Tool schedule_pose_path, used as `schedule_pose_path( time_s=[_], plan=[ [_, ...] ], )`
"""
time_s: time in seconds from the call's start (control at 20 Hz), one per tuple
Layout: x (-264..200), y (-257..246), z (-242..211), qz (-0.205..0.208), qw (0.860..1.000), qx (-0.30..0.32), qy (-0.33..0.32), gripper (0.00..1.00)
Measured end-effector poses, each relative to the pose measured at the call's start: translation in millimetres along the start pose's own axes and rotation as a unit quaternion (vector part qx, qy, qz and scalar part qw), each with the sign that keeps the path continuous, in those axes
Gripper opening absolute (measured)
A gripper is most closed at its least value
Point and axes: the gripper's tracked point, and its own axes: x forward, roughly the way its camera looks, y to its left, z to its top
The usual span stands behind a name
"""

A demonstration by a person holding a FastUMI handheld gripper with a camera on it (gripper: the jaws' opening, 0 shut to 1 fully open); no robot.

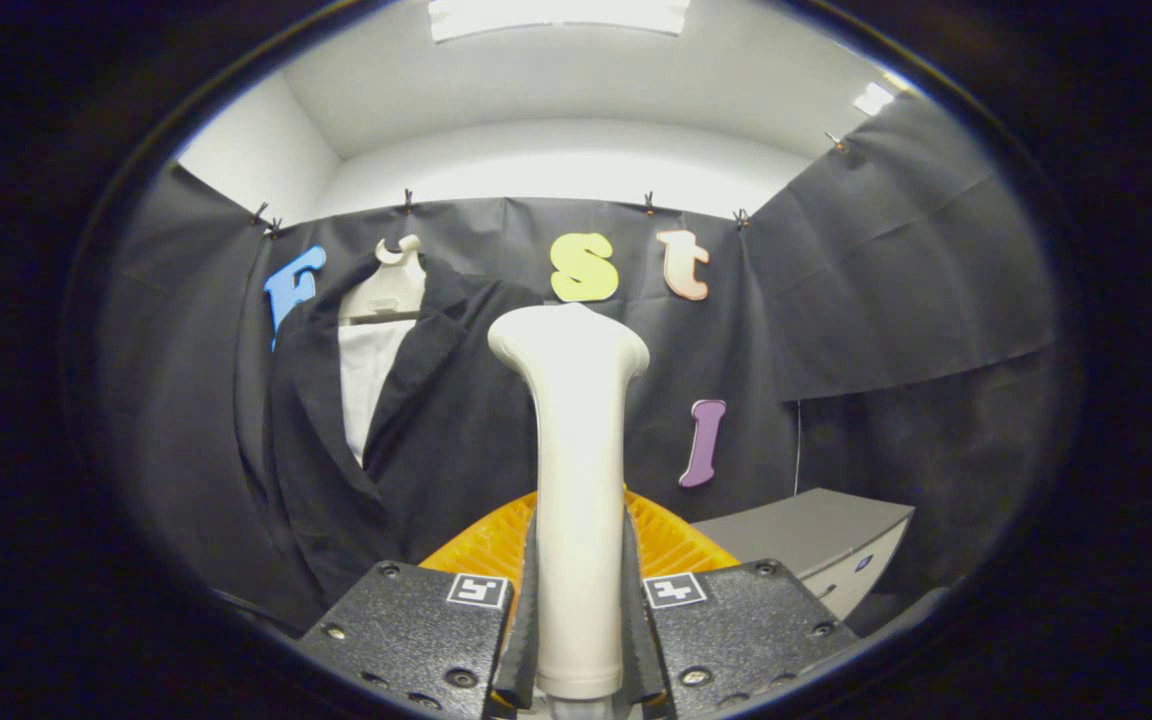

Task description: Iron the clothes twice with a garment steamer, once on the left side and once on the right side.

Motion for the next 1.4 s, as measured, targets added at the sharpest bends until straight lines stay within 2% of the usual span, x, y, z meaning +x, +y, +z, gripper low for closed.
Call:
schedule_pose_path(
  time_s=[0.45, 0.6, 1.05, 1.4],
  plan=[
    [61, 47, 65, 0.018, 0.996, -0.013, -0.092, 0.36],
    [80, 65, 75, 0.029, 0.994, -0.021, -0.101, 0.36],
    [84, 93, -3, 0.054, 0.997, -0.040, -0.030, 0.36],
    [72, 87, -44, 0.061, 0.996, -0.058, 0.010, 0.36]
  ],
)
